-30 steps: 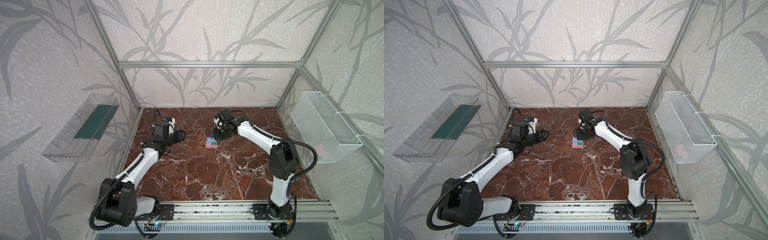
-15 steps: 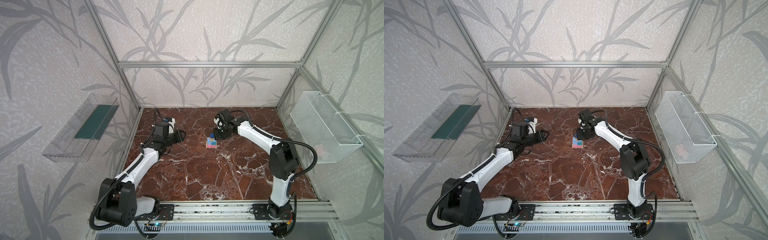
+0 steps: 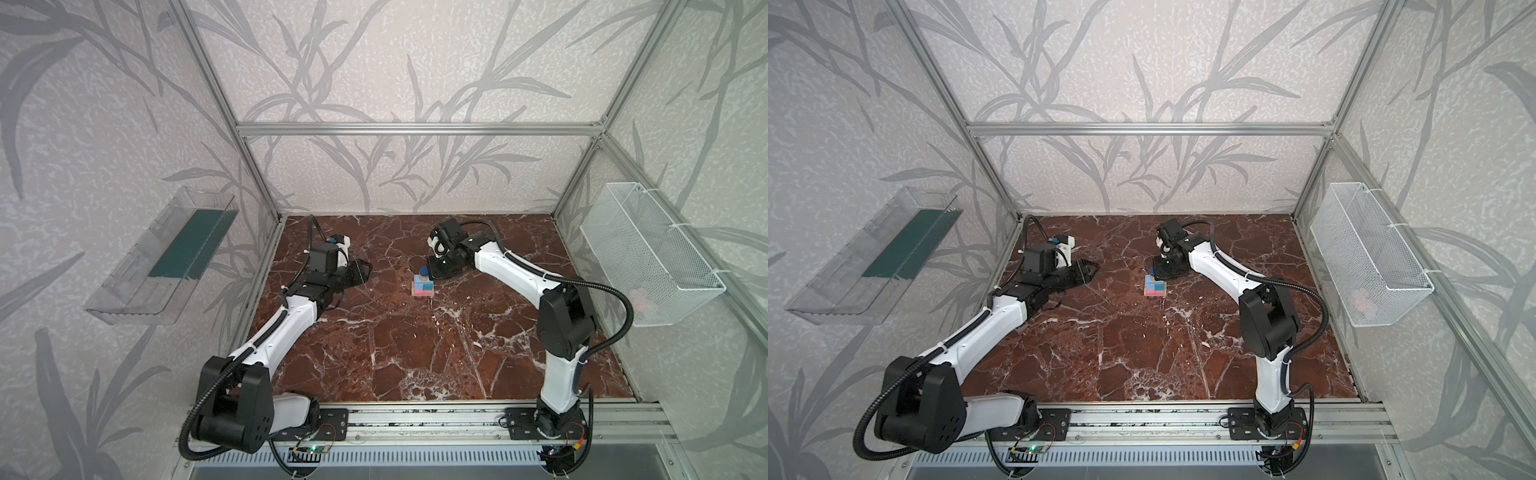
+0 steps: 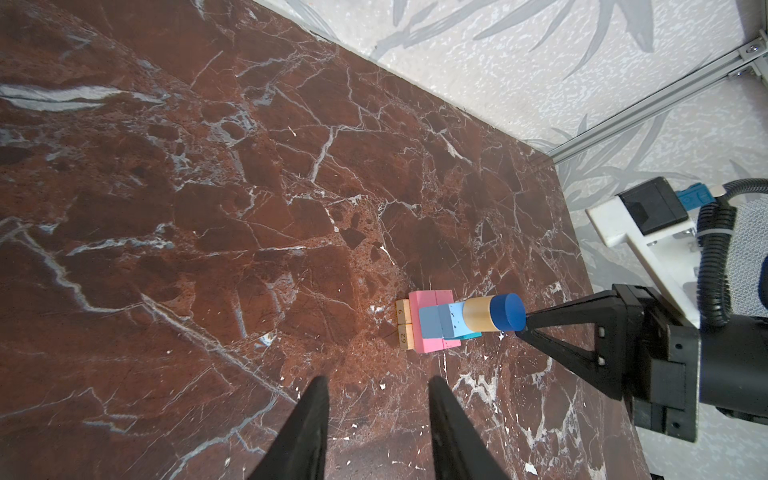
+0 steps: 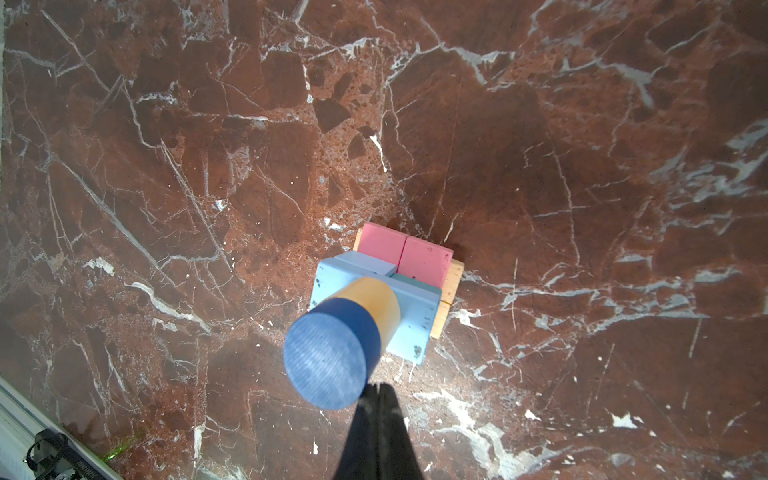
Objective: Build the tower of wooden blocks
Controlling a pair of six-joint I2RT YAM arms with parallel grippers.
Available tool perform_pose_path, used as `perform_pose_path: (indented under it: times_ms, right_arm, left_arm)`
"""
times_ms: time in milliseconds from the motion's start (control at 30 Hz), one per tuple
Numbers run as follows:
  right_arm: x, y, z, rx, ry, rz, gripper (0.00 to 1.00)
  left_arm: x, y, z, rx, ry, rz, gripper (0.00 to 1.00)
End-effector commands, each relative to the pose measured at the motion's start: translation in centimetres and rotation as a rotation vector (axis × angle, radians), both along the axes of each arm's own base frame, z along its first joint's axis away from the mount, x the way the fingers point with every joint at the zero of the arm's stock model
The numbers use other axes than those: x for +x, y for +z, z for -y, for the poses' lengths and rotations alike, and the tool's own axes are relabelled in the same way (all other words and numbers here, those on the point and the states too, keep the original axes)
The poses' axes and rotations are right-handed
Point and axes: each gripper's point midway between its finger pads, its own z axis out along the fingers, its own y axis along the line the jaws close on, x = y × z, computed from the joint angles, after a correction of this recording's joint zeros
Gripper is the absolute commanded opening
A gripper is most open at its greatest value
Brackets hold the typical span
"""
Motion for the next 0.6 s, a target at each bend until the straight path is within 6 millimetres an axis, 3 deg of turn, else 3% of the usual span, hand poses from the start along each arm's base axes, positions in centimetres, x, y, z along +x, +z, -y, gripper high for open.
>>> perform_pose_path:
  times_ms: [0, 567]
  right_arm:
    - [0.74, 0.95, -0.44, 0.023, -0.006, 0.020, 0.00]
    - [0.84, 1.02, -0.45, 0.024, -0.007, 0.021, 0.00]
  left_arm:
    - [0.41, 1.19, 0.16, 0.009, -0.012, 0.031, 0.39]
    - [0.42, 1.21, 0.13, 0.012, -0.012, 0.031, 0.39]
